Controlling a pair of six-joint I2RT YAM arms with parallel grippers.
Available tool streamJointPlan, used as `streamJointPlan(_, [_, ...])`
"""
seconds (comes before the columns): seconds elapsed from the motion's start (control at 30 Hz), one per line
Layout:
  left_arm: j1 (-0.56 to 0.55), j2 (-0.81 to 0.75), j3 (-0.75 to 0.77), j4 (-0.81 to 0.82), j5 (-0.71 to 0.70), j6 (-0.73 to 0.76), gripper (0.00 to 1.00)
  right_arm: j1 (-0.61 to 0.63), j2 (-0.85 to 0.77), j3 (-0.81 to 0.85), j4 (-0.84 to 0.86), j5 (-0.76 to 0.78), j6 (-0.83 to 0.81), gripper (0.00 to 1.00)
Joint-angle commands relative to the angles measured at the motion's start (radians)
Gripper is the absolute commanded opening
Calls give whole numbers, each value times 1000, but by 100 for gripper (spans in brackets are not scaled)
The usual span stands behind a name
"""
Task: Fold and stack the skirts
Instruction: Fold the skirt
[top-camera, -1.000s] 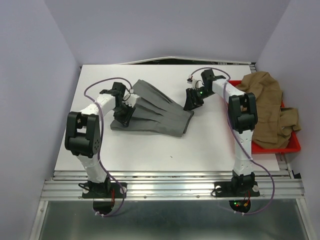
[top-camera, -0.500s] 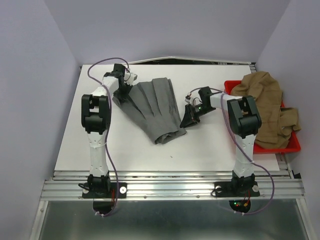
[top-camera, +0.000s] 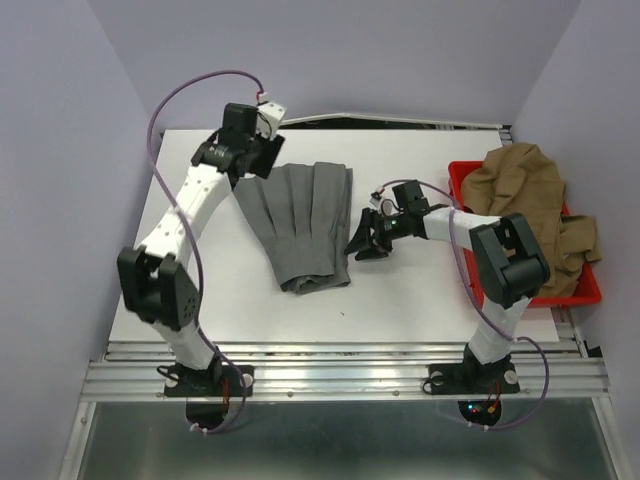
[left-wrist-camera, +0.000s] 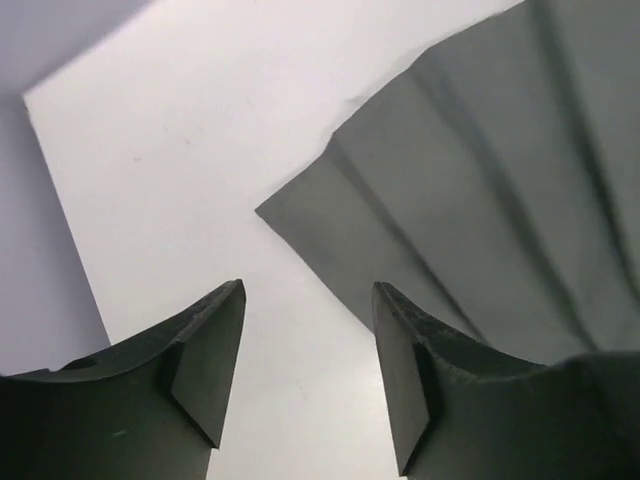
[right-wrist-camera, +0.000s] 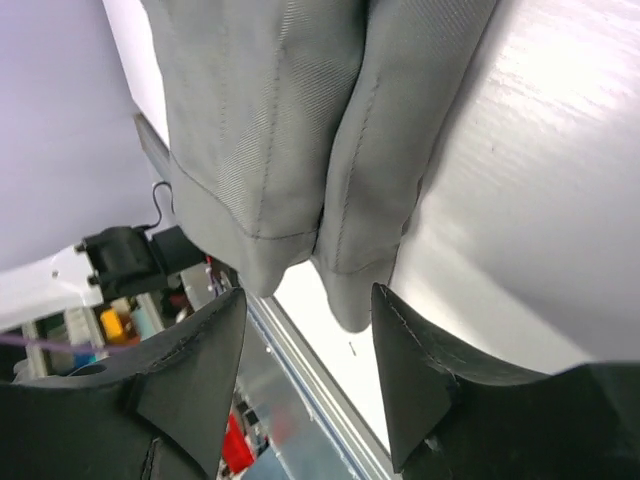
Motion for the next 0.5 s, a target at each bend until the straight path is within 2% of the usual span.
streamJointPlan(0.0, [-228, -260, -218, 27, -97, -129, 76, -7, -125, -56, 77, 130, 98, 59])
streamJointPlan(0.07, [-348, -300, -272, -13, -143, -212, 77, -7, -135, -90, 111, 130, 116, 57])
streamJointPlan(0.1, [-349, -304, -272, -25, -149, -251, 77, -7, -126, -91, 117, 132, 118, 56])
streamJointPlan(0.13, [-402, -306, -295, -45, -128, -291, 77, -7, -114, -93, 129, 129, 121, 56])
streamJointPlan(0.23, [-467, -298, -347, -58, -54, -402, 77, -7, -48, -85, 148, 90, 110, 54])
streamJointPlan(0.47, [-606, -297, -464, 0, 81, -500, 77, 11, 18, -122, 224, 87, 135, 53])
